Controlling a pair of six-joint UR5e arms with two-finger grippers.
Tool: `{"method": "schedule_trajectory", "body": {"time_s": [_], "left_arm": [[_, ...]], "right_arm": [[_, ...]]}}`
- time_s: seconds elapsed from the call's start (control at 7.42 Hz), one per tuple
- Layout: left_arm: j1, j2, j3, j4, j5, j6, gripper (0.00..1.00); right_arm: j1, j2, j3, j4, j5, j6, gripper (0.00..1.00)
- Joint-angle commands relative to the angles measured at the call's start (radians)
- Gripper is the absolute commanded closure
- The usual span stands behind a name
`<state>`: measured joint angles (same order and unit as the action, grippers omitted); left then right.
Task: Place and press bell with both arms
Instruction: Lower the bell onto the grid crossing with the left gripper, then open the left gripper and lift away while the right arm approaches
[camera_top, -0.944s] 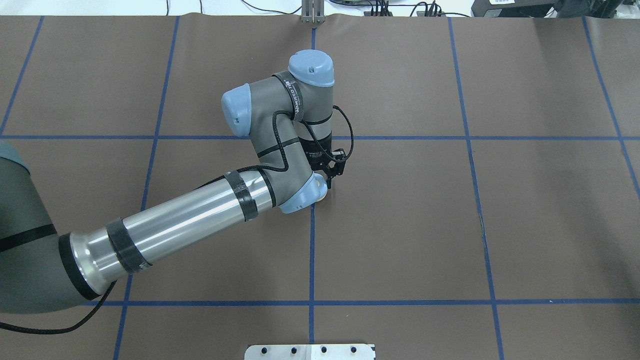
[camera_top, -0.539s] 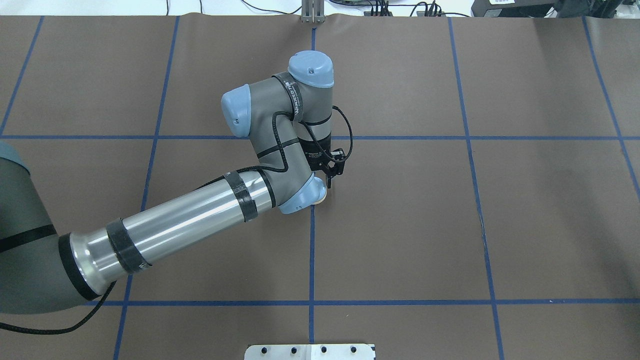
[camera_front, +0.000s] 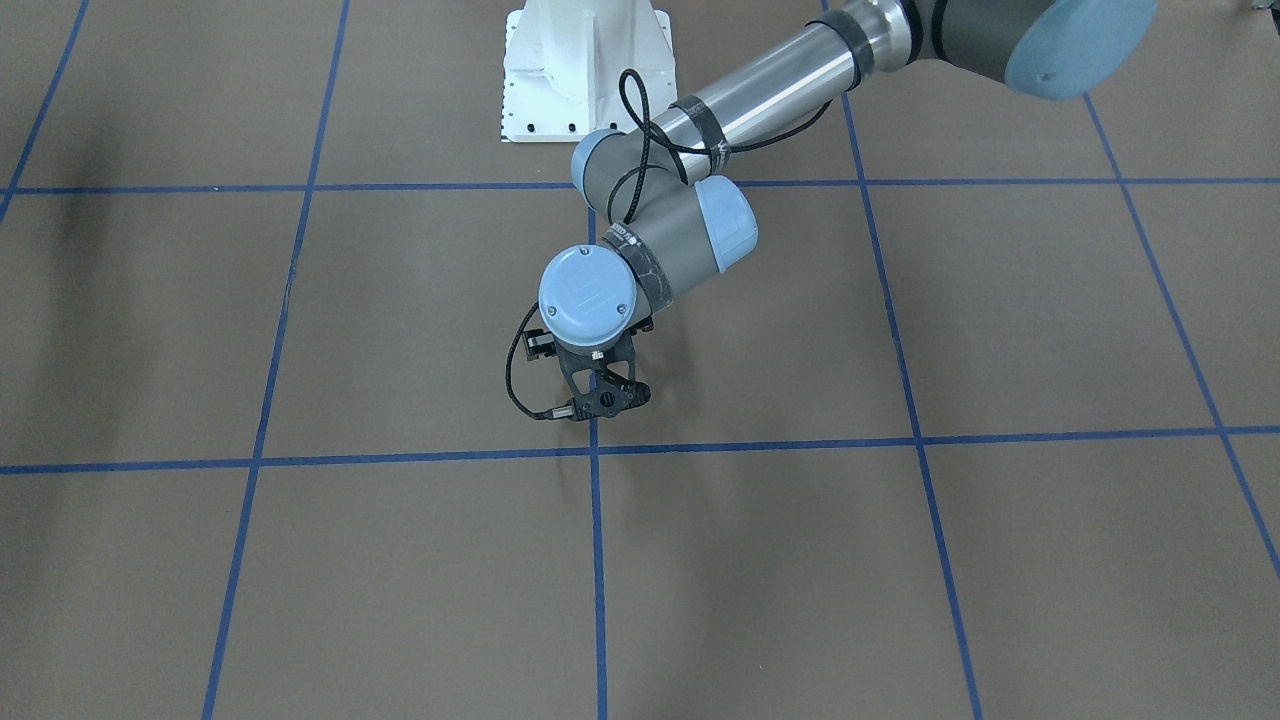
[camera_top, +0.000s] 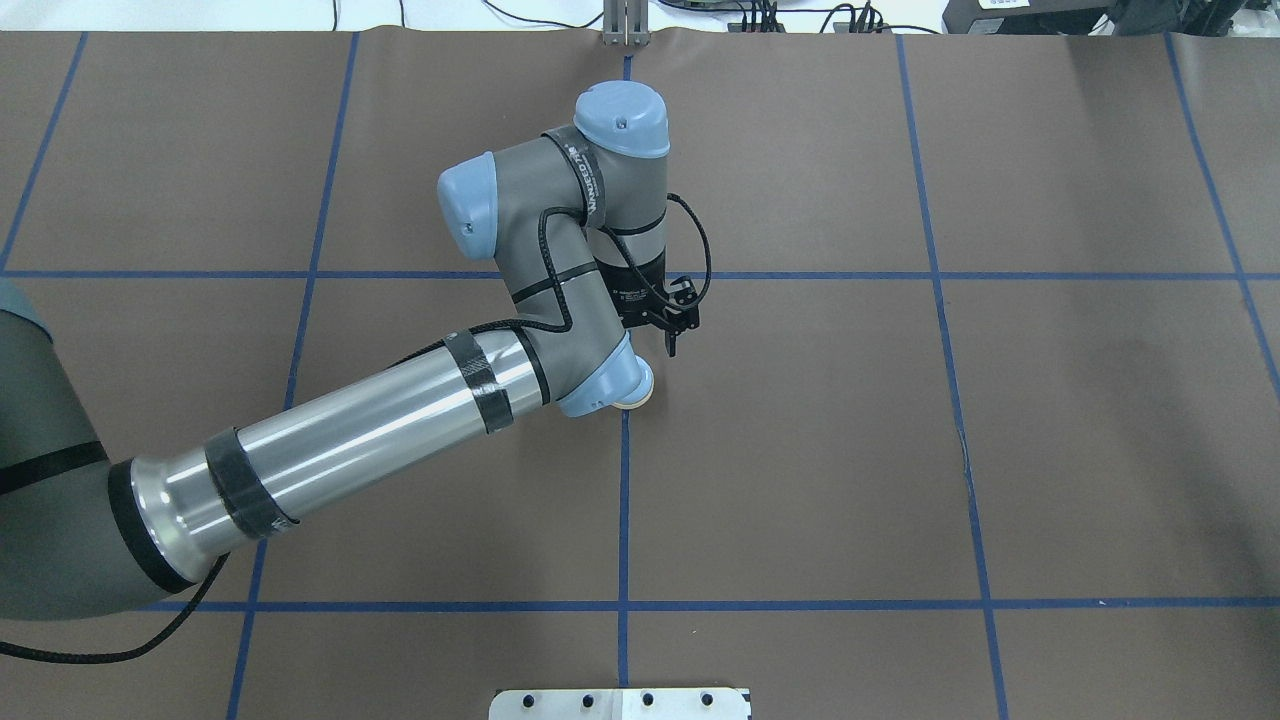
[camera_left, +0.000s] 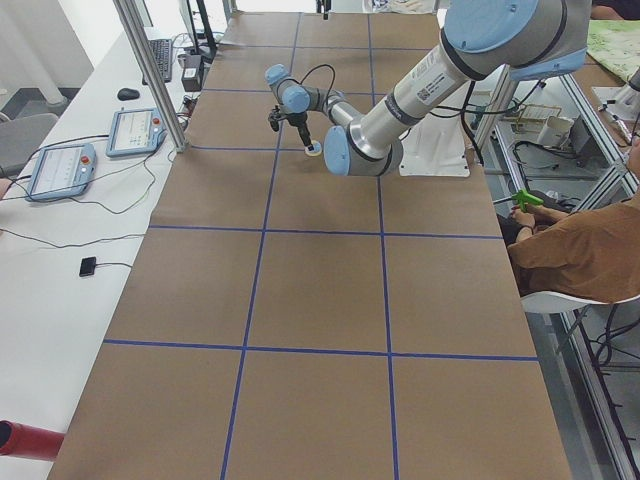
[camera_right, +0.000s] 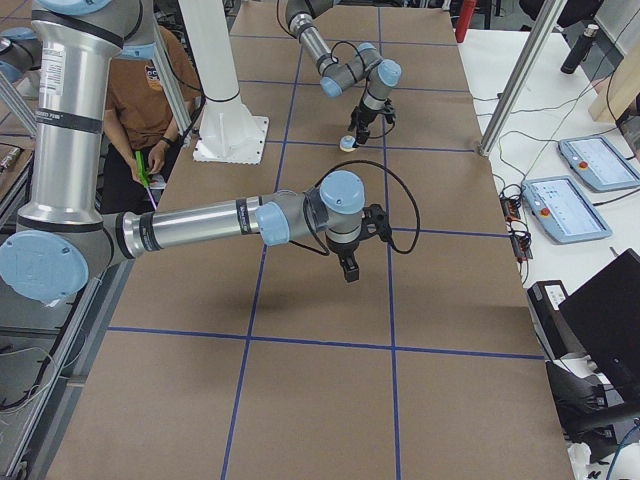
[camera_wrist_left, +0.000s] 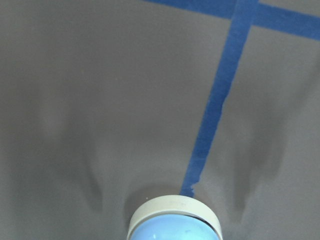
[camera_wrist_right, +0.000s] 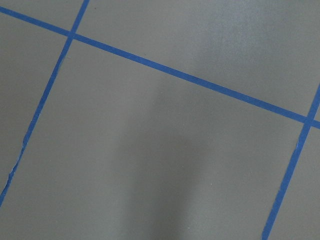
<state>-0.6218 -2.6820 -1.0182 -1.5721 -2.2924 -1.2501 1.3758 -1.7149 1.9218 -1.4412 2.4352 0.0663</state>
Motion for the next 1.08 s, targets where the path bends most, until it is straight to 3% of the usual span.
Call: {"method": "schedule_trajectory", "body": {"time_s": [0.0, 0.27, 0.4, 0.54, 0.67, 0.81, 0.94], "left_arm": [[-0.033, 0.022, -0.17, 0.073, 0.002, -0.008, 0.0], [-0.094, 0.219, -0.477, 0.075, 0.01, -0.003, 0.0], [-0.119, 0.369, -0.651, 0.067, 0.011, 0.009, 0.0], [-0.166, 0.411, -0.701, 0.06, 0.011, 0.026, 0.0], [-0.208, 0.45, -0.72, 0.07, 0.002, 0.105, 0.0], [-0.232, 0.562, -0.796, 0.072, 0.002, 0.165, 0.0], [-0.268, 0.691, -0.878, 0.075, 0.002, 0.273, 0.0]], "right_arm": [[-0.105, 0.105, 0.008, 0.002, -0.01, 0.328, 0.0], [-0.247, 0.24, 0.034, 0.001, -0.071, 0.633, 0.0], [-0.371, 0.332, 0.049, 0.001, -0.161, 0.794, 0.0], [-0.523, 0.431, 0.06, -0.002, -0.312, 0.966, 0.0], [-0.678, 0.514, 0.04, -0.008, -0.406, 1.122, 0.0], [-0.773, 0.588, 0.01, -0.015, -0.509, 1.236, 0.1], [-0.856, 0.665, -0.051, -0.016, -0.6, 1.316, 0.73]]}}
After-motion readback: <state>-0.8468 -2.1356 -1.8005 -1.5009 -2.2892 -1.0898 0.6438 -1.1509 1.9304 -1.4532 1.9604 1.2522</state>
